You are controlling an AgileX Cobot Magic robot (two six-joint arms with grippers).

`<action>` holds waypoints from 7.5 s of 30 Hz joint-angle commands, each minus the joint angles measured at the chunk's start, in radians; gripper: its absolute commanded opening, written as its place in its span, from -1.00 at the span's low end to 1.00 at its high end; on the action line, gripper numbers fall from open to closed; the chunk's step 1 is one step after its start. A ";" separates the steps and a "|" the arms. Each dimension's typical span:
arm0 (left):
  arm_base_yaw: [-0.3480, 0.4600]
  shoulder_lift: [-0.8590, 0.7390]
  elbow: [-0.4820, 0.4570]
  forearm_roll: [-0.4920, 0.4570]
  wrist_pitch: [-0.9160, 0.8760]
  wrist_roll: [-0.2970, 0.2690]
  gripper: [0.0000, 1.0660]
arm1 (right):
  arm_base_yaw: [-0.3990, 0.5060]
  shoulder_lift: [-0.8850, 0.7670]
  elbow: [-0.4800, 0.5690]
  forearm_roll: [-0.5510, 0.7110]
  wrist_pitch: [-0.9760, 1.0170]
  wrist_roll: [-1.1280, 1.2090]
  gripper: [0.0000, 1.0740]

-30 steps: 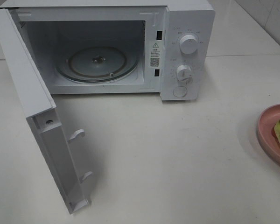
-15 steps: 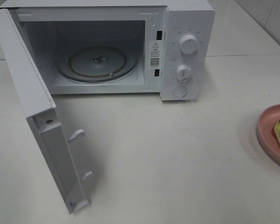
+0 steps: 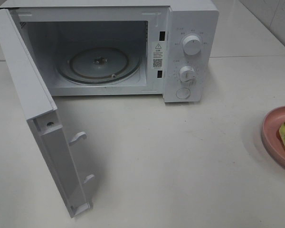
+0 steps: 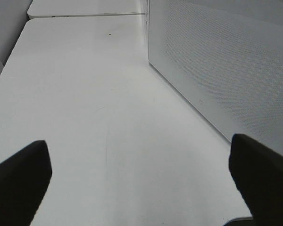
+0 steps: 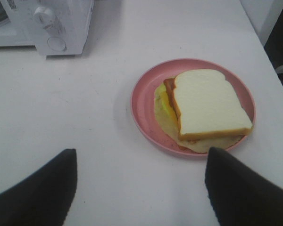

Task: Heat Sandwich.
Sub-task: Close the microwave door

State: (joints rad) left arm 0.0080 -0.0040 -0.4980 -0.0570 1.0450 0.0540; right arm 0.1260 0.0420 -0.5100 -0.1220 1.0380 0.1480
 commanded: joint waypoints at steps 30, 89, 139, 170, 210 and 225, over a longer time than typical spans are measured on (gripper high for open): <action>0.004 -0.020 0.003 0.000 -0.009 0.001 0.82 | -0.017 -0.073 0.004 0.008 0.000 -0.052 0.41; 0.004 0.357 -0.020 -0.010 -0.304 0.001 -0.32 | -0.017 -0.073 0.004 0.008 0.000 -0.052 0.41; -0.049 1.367 0.231 0.485 -1.890 -0.186 -1.00 | -0.017 -0.073 0.004 0.008 0.000 -0.052 0.40; -0.629 1.644 0.035 -0.152 -1.938 0.109 -1.00 | -0.017 -0.073 0.004 0.008 0.000 -0.053 0.40; -0.818 2.021 -0.580 -0.691 -1.824 0.401 -1.00 | -0.017 -0.073 0.004 0.008 0.000 -0.053 0.40; -0.818 2.064 -0.683 -0.706 -1.803 0.444 -1.00 | -0.017 -0.073 0.004 0.008 0.000 -0.053 0.40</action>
State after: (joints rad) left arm -0.8240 2.0590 -1.1540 -0.7460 -0.6950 0.4880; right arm 0.1150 -0.0040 -0.5100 -0.1140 1.0450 0.1010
